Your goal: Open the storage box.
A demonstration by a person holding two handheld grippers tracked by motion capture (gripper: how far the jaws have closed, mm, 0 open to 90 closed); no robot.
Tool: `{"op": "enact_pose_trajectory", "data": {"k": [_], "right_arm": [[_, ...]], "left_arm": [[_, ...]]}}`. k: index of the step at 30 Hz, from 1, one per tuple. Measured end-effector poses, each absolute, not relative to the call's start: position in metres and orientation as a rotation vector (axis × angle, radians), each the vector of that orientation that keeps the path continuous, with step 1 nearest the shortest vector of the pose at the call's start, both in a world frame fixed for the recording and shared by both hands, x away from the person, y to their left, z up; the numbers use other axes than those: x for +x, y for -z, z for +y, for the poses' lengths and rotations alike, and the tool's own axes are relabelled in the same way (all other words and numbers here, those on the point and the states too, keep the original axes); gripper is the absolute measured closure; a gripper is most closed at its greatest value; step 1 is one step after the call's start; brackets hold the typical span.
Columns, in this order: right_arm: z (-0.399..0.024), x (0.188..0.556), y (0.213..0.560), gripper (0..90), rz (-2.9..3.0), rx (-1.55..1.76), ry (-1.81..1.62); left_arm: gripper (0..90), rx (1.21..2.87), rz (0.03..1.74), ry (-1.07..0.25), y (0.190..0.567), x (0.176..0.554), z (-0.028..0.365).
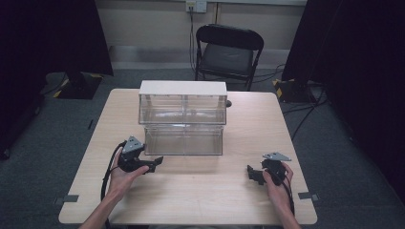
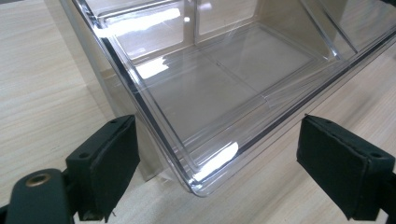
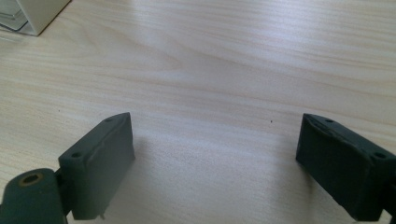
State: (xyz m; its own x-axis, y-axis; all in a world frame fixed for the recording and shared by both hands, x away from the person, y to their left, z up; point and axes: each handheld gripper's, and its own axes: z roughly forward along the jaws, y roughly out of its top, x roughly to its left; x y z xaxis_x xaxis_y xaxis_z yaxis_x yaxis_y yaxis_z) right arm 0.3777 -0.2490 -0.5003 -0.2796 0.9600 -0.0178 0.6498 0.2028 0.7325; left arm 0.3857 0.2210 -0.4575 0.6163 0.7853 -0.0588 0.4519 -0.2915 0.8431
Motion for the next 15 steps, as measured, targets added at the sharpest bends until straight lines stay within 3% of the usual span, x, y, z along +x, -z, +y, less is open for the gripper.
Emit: {"op": "enact_pose_trajectory", "data": {"k": [15], "right_arm": [[-0.249, 0.3777, 0.5003, 10.6, 2.006, 1.493, -0.859]], "left_arm": [[9.1, 1.889, 0.994, -0.446, 0.4506, 0.3871, 0.2204]]}}
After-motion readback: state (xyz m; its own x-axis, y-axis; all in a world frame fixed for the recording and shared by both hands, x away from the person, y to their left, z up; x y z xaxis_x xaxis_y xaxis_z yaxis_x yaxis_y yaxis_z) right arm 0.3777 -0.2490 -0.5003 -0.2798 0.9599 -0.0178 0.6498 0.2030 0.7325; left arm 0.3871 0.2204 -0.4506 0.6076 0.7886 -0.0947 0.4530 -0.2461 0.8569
